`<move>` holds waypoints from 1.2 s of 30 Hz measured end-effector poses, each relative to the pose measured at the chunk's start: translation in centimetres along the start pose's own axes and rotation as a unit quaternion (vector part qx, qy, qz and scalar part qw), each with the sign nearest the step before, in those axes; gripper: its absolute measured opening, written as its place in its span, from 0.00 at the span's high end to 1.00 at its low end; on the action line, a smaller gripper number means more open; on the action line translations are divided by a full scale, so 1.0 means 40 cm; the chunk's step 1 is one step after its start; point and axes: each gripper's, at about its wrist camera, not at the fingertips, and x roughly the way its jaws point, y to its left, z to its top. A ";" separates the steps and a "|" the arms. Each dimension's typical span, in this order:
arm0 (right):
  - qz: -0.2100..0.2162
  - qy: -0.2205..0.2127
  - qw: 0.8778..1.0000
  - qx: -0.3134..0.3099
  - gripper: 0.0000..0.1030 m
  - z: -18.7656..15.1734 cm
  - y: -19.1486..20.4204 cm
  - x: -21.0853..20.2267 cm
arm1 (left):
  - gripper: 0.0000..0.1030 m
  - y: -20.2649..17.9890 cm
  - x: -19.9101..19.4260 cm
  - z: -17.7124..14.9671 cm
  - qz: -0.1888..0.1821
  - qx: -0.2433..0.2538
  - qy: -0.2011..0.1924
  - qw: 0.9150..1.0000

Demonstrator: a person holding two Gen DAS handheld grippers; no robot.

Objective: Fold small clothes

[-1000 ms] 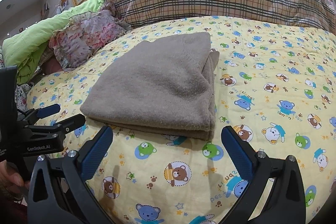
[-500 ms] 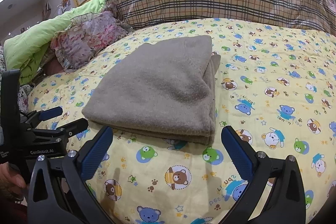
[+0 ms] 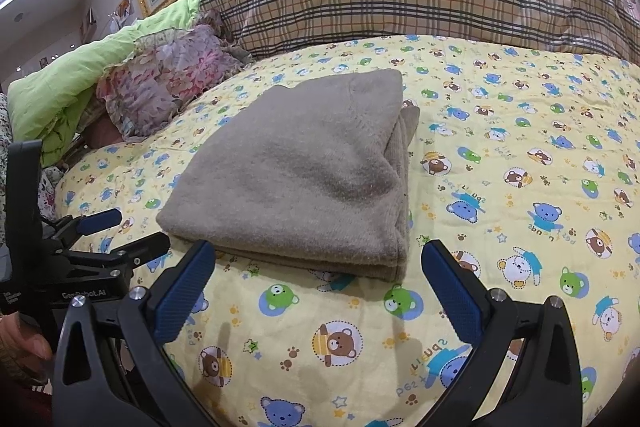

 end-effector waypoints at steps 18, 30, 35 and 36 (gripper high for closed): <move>0.004 0.000 1.000 -0.001 0.00 0.002 0.001 -0.004 | 0.02 -0.013 -0.008 0.008 0.002 0.011 -0.004 1.000; 0.005 0.003 1.000 0.001 0.00 0.006 -0.004 0.003 | 0.02 -0.012 -0.015 0.015 -0.002 0.010 -0.006 1.000; 0.007 0.001 1.000 0.010 0.00 0.019 -0.009 -0.001 | 0.02 -0.011 -0.016 0.023 -0.007 0.009 -0.001 1.000; 0.008 -0.001 1.000 0.011 0.00 0.023 -0.009 -0.004 | 0.02 -0.013 -0.017 0.026 -0.007 0.011 -0.002 1.000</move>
